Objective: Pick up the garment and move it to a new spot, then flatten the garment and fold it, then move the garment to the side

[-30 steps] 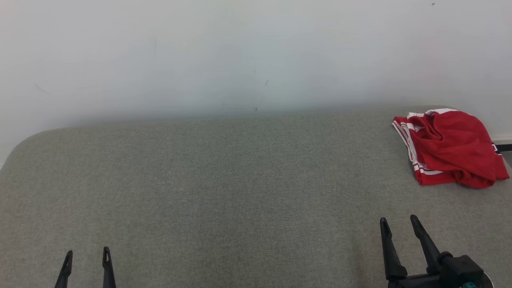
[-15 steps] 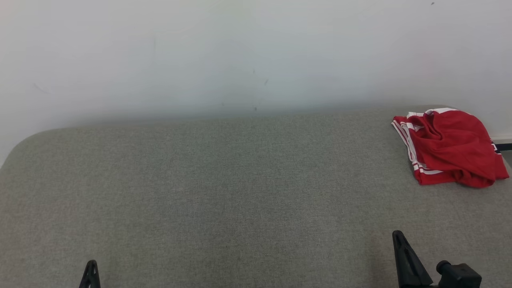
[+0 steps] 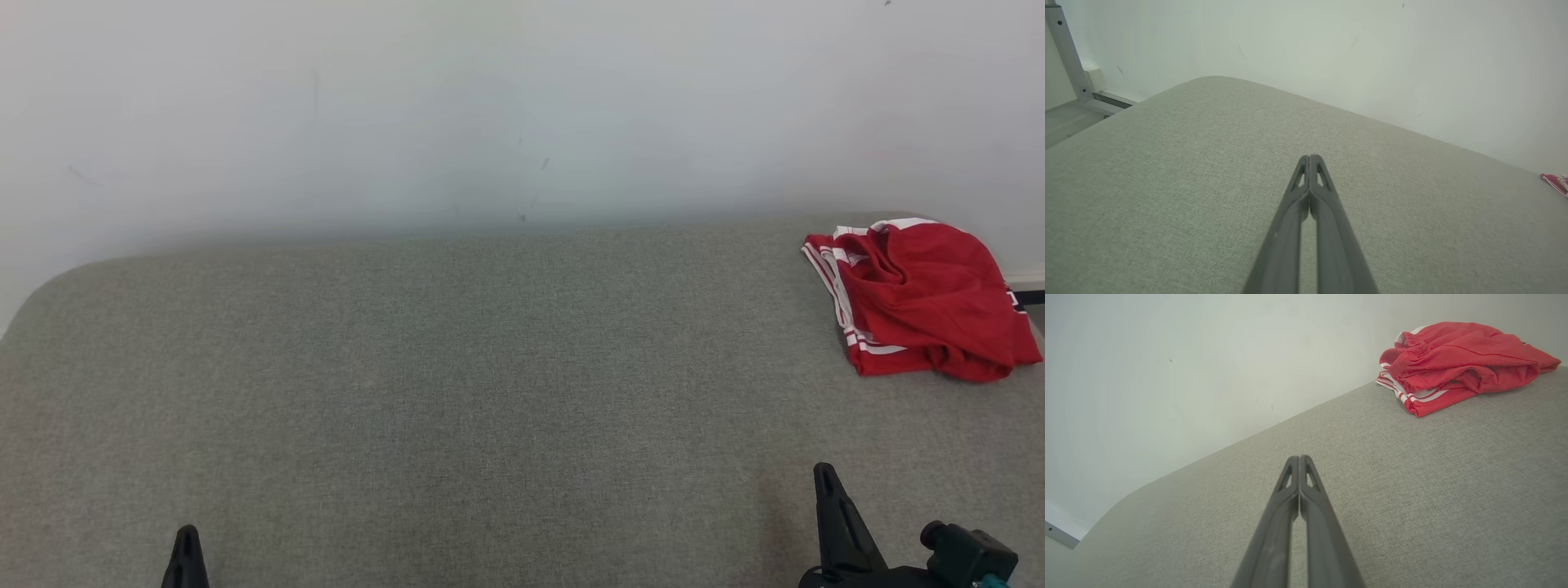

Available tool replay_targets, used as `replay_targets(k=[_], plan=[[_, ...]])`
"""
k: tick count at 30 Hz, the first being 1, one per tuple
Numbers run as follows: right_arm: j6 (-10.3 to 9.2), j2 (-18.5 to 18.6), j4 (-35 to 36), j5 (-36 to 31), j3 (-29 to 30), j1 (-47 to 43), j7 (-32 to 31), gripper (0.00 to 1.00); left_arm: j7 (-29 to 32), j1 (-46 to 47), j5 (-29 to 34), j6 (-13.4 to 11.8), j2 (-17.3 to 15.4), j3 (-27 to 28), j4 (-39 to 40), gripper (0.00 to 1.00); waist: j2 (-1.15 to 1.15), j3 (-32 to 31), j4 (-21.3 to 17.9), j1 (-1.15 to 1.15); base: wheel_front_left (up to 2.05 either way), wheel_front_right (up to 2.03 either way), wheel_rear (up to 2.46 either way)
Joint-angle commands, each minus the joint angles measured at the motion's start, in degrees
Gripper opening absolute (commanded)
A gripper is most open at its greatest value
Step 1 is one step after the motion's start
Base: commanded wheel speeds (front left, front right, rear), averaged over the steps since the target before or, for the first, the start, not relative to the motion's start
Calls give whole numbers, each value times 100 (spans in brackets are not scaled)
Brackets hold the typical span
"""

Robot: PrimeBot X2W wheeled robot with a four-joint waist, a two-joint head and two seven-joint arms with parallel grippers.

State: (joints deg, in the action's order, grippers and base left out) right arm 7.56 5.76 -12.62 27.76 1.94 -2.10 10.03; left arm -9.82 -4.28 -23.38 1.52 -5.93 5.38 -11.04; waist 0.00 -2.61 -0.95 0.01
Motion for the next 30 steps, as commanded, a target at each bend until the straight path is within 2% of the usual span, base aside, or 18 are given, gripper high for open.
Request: replay_targets(k=[1,30], plan=[[-2,-9,74,281,39,167,-61,0,62,180,-298,32,-16,11,60,0,0,5,2,-1,0,0,0],[-5,-115,3,2575,196,426,-651,0,640,518,-2743,248,103,49,-62,0,0,78,27,-1,0,0,0]])
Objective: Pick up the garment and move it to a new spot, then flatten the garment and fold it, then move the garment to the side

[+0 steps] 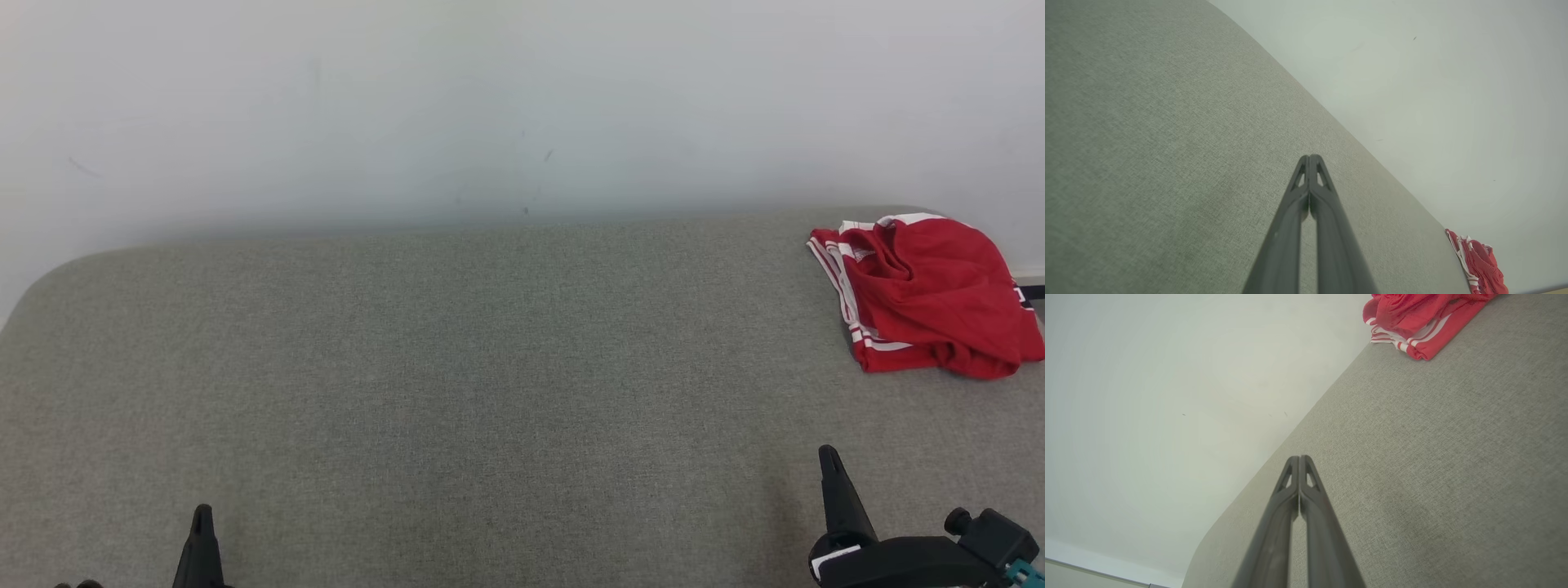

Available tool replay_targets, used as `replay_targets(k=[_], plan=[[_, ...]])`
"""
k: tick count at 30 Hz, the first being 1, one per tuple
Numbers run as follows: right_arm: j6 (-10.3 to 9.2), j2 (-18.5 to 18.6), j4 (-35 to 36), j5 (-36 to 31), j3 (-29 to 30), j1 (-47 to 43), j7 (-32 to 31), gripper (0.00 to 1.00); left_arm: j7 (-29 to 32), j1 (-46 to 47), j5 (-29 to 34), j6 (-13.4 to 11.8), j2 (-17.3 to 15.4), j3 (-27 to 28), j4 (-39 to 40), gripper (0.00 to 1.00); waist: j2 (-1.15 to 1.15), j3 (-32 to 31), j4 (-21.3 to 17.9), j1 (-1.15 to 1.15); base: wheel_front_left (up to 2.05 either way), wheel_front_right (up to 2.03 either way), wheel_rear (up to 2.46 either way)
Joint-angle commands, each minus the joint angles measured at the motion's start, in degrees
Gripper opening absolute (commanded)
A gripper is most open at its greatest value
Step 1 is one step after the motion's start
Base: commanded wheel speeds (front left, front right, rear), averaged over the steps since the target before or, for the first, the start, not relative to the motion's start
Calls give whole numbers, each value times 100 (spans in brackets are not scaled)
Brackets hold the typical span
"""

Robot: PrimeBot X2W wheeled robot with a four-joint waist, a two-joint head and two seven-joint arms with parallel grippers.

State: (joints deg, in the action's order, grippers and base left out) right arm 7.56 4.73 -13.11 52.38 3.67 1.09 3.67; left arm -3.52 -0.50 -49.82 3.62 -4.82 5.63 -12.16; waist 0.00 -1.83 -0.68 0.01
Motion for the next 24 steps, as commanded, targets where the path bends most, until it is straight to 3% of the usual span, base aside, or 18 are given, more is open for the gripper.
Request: replay_targets(k=[1,24], plan=[[-5,-15,49,178,28,114,-32,0,28,152,-178,47,-5,26,46,0,0,3,1,-1,0,0,0],[-7,-81,-2,1613,132,282,-417,0,407,369,-1719,180,71,55,-44,0,0,63,22,-1,0,0,0]])
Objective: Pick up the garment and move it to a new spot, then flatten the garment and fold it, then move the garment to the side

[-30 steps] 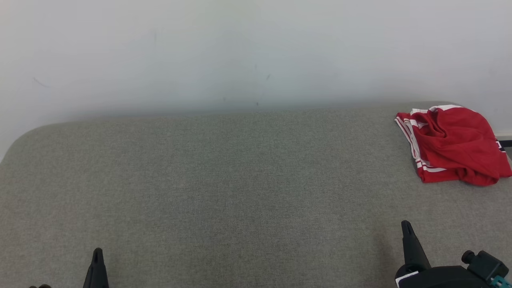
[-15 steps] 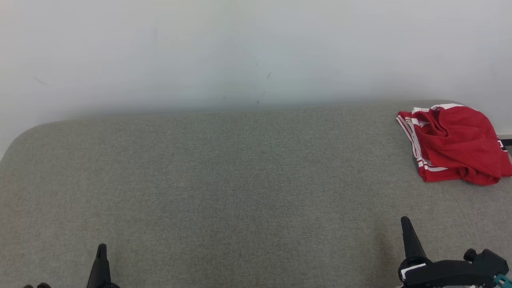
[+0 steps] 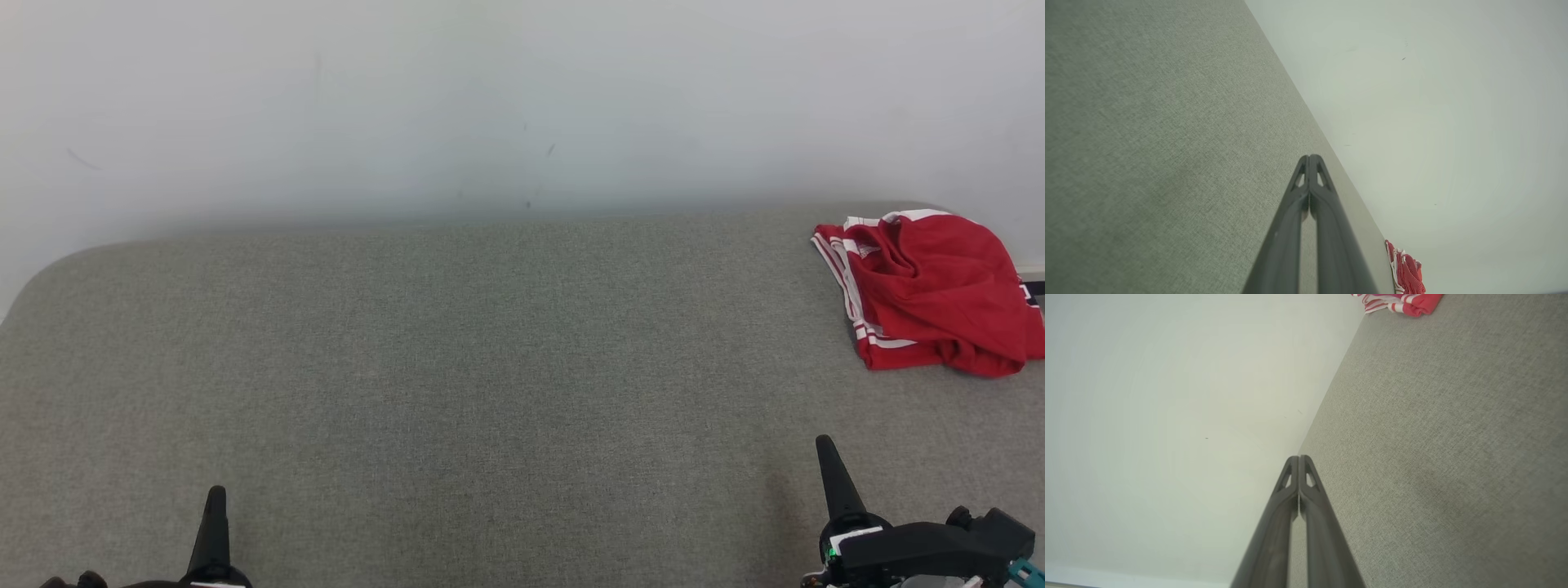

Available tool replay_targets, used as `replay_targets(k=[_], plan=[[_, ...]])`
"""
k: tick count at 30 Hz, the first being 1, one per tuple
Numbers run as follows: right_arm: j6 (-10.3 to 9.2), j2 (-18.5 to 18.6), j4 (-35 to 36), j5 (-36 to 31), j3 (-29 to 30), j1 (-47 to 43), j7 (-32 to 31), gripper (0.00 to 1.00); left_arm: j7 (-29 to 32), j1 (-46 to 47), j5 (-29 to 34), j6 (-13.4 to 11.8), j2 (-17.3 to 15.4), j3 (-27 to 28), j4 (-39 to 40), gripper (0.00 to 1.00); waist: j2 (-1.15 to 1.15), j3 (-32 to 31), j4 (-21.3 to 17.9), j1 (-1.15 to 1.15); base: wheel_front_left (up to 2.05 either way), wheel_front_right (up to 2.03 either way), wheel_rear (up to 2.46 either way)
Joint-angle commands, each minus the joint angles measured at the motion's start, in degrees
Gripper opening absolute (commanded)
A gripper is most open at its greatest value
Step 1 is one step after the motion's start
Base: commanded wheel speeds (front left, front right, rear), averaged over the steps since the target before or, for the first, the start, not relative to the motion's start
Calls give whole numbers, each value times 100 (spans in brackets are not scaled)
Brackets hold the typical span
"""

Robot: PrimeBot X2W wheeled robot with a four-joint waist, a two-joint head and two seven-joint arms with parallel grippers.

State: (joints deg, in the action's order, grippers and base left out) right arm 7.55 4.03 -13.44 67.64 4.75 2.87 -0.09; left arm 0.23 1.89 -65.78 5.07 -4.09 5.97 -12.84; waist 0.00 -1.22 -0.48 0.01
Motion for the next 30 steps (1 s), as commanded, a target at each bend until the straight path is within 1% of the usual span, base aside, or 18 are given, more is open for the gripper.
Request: replay_targets(k=[1,4,30], plan=[[-6,-11,31,87,24,104,-40,0,32,129,-123,35,-1,21,24,0,0,1,1,-1,0,0,0],[-7,-23,23,319,37,124,-95,0,90,156,-356,58,12,24,10,0,0,12,4,-1,0,0,0],[-9,-83,-22,1534,122,259,-411,0,404,341,-1660,164,79,47,-68,0,0,77,26,-1,0,0,0]])
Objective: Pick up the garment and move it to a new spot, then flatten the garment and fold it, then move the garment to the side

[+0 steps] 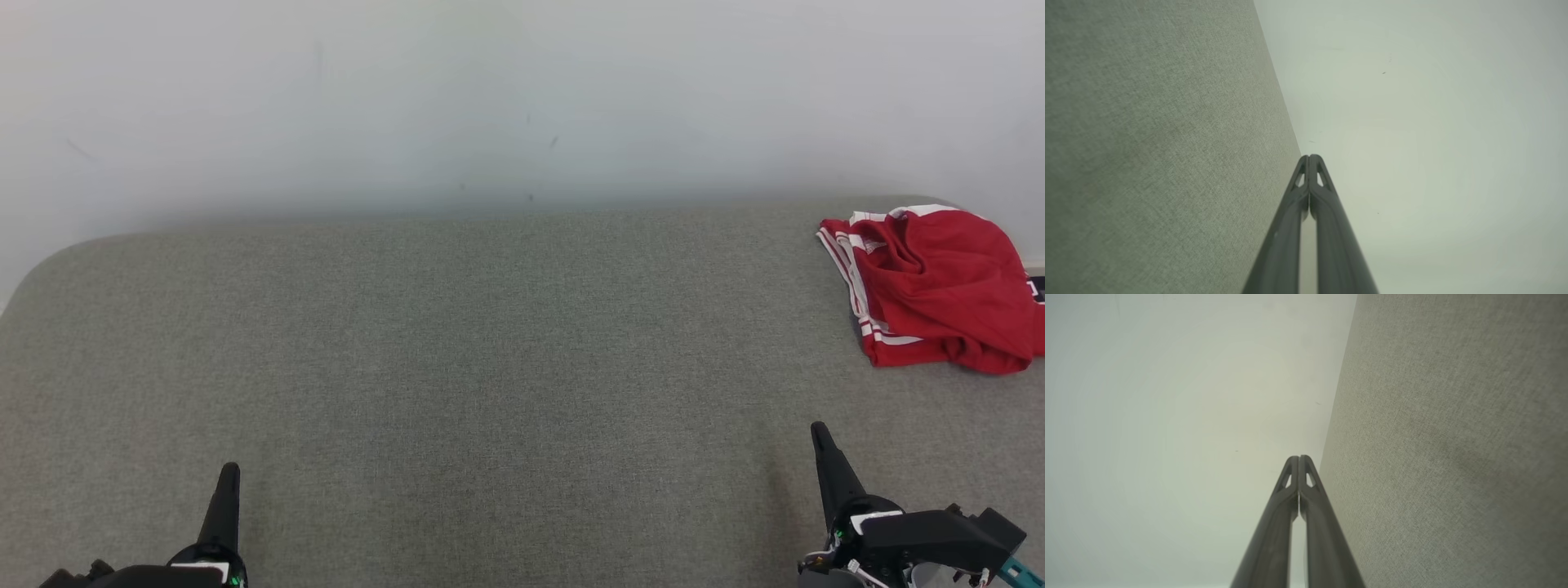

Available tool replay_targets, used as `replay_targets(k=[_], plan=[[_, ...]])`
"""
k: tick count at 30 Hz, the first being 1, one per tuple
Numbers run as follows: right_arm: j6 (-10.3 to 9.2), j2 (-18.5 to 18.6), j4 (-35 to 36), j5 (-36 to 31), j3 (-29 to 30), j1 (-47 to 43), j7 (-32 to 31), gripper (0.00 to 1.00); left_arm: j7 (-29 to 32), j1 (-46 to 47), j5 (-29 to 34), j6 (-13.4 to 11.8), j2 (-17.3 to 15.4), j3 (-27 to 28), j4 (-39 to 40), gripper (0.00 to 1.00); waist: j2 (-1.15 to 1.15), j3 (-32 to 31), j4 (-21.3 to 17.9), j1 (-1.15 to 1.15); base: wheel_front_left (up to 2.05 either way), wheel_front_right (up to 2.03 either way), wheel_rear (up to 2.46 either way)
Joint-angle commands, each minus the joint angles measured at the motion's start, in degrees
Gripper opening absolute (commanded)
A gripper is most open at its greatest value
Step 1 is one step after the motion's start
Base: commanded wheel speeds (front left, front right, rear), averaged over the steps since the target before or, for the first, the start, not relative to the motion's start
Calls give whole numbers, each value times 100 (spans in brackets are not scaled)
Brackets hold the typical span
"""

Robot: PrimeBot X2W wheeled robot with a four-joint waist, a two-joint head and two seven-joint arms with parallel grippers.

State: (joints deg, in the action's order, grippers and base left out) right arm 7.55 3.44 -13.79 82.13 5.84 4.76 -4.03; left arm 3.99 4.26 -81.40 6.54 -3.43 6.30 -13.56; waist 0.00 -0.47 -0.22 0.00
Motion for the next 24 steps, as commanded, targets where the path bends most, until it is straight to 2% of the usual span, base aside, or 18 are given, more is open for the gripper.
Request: replay_targets(k=[1,24], plan=[[-9,-27,13,133,16,77,-34,0,38,108,-149,23,14,16,1,0,0,4,2,0,0,0,0],[-12,-73,-27,1063,81,173,-273,0,280,236,-1136,111,67,36,-62,0,0,64,22,0,0,0,0]])
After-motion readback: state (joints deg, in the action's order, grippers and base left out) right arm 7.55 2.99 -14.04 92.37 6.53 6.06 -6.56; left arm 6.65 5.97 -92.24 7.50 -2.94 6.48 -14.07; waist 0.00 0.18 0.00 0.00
